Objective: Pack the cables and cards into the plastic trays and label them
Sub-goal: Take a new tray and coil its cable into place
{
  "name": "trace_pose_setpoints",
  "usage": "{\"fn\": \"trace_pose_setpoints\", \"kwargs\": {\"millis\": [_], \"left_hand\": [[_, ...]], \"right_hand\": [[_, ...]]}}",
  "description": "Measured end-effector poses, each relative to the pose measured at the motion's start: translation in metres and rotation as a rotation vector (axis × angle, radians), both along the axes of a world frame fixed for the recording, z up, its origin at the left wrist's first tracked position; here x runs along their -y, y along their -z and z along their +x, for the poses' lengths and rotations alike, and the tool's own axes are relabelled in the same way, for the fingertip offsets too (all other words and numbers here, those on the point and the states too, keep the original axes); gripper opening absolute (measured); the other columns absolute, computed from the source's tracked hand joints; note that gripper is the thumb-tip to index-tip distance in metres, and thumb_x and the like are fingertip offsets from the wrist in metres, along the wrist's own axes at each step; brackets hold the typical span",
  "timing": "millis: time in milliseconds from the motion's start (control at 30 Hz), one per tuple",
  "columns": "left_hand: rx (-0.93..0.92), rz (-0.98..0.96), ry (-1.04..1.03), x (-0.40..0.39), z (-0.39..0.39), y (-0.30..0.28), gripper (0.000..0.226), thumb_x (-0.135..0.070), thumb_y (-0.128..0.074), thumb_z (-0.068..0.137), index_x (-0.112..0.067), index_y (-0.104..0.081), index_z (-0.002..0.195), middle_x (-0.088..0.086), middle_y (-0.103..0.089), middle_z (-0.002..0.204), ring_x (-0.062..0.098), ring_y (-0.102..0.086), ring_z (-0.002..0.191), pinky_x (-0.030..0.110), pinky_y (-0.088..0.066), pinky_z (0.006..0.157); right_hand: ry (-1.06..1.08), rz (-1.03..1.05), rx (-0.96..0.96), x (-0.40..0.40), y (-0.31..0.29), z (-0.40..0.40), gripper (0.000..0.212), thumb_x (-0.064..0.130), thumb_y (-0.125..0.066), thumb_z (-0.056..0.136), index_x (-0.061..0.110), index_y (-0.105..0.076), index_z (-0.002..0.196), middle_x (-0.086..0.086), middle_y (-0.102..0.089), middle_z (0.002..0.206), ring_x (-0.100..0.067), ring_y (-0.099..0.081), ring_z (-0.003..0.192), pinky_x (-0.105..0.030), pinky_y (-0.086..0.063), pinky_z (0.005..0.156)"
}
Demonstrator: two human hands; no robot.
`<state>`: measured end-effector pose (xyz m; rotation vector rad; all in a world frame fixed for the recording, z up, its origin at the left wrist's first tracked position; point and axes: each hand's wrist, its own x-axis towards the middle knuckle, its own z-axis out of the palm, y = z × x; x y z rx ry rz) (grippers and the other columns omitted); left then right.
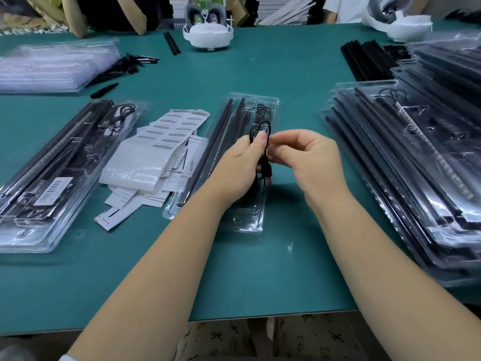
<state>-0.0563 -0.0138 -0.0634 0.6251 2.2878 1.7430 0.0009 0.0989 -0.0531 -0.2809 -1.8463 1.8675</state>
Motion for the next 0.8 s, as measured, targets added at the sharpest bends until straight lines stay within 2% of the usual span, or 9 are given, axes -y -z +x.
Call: {"fn": "trace_pose_setpoints", "kwargs": {"millis": [133, 233, 300, 367, 433, 533, 600, 700, 800], "left_hand": [[-0.004, 0.007, -0.011, 0.001, 0.0, -0.002, 0.038, -0.047, -0.037, 0.099, -0.021, -0.046, 0.074, -0.009, -0.05, 0.074, -0.009, -0.045, 0.053, 0.009, -0.038, 0.056], [0.03, 0.033, -0.01, 0.001, 0.0, -0.003, 0.035, -0.044, -0.038, 0.1, -0.022, -0.05, 0.076, -0.012, -0.054, 0.073, -0.011, -0.048, 0.052, 0.006, -0.037, 0.049], [0.033, 0.032, -0.024, 0.001, 0.0, -0.004, 0.035, -0.044, -0.038, 0.1, -0.022, -0.051, 0.076, -0.015, -0.053, 0.068, -0.011, -0.047, 0.05, 0.006, -0.036, 0.047], [0.005, 0.014, -0.04, 0.002, 0.0, -0.004, 0.035, -0.043, -0.038, 0.1, -0.019, -0.05, 0.077, -0.012, -0.05, 0.068, -0.009, -0.045, 0.049, 0.006, -0.034, 0.047], [-0.002, 0.005, -0.056, 0.002, -0.001, -0.003, 0.035, -0.044, -0.04, 0.099, -0.019, -0.048, 0.076, -0.012, -0.048, 0.068, -0.004, -0.045, 0.052, 0.012, -0.037, 0.054], [0.002, -0.016, -0.05, 0.001, -0.002, -0.002, 0.032, -0.045, -0.039, 0.099, -0.023, -0.048, 0.077, -0.015, -0.051, 0.068, 0.002, -0.048, 0.062, 0.024, -0.038, 0.063], [0.003, -0.007, -0.029, 0.0, -0.001, -0.003, 0.031, -0.043, -0.038, 0.1, -0.023, -0.052, 0.08, -0.019, -0.058, 0.063, -0.003, -0.051, 0.059, 0.021, -0.042, 0.061], [-0.008, 0.008, 0.019, -0.004, 0.001, -0.006, 0.032, -0.038, -0.041, 0.1, -0.014, -0.053, 0.083, -0.013, -0.055, 0.067, -0.001, -0.051, 0.06, 0.017, -0.045, 0.065], [-0.045, -0.017, 0.051, -0.006, 0.003, -0.006, 0.033, -0.036, -0.039, 0.101, -0.015, -0.048, 0.078, -0.008, -0.051, 0.069, -0.004, -0.047, 0.056, 0.007, -0.038, 0.057]], "right_hand": [[-0.035, -0.004, -0.015, 0.007, 0.002, 0.0, 0.041, -0.005, -0.068, 0.08, 0.025, -0.059, 0.107, 0.002, -0.07, 0.077, -0.004, -0.064, 0.066, -0.017, -0.051, 0.061], [0.0, 0.119, -0.009, 0.009, 0.002, -0.001, 0.038, -0.001, -0.068, 0.082, 0.025, -0.065, 0.11, 0.004, -0.067, 0.075, -0.005, -0.059, 0.066, -0.023, -0.053, 0.066], [0.082, 0.396, 0.035, 0.009, 0.005, 0.0, 0.031, 0.008, -0.067, 0.084, 0.025, -0.069, 0.11, 0.007, -0.062, 0.073, -0.009, -0.054, 0.068, -0.026, -0.05, 0.073], [0.15, 0.759, 0.104, 0.009, 0.008, -0.001, 0.021, 0.018, -0.063, 0.087, 0.02, -0.072, 0.105, 0.007, -0.053, 0.07, -0.012, -0.047, 0.071, -0.028, -0.041, 0.071], [0.161, 0.866, 0.125, 0.01, 0.01, -0.002, 0.021, 0.021, -0.06, 0.089, 0.019, -0.072, 0.106, 0.005, -0.046, 0.071, -0.013, -0.043, 0.073, -0.029, -0.036, 0.068], [0.189, 0.791, 0.022, 0.011, 0.01, -0.001, 0.027, 0.021, -0.065, 0.089, 0.019, -0.069, 0.116, 0.004, -0.04, 0.079, -0.013, -0.041, 0.077, -0.025, -0.035, 0.069], [0.193, 0.763, -0.002, 0.009, 0.011, -0.002, 0.028, 0.021, -0.066, 0.089, 0.021, -0.069, 0.117, 0.003, -0.038, 0.079, -0.014, -0.041, 0.078, -0.023, -0.035, 0.069], [0.174, 0.715, 0.107, 0.006, 0.01, -0.004, 0.025, 0.022, -0.064, 0.088, 0.028, -0.07, 0.112, 0.01, -0.036, 0.071, -0.007, -0.041, 0.068, -0.019, -0.032, 0.065], [0.138, 0.389, 0.133, 0.006, 0.007, -0.005, 0.03, 0.014, -0.065, 0.085, 0.031, -0.059, 0.109, 0.009, -0.045, 0.066, 0.0, -0.045, 0.054, -0.011, -0.035, 0.055]]}}
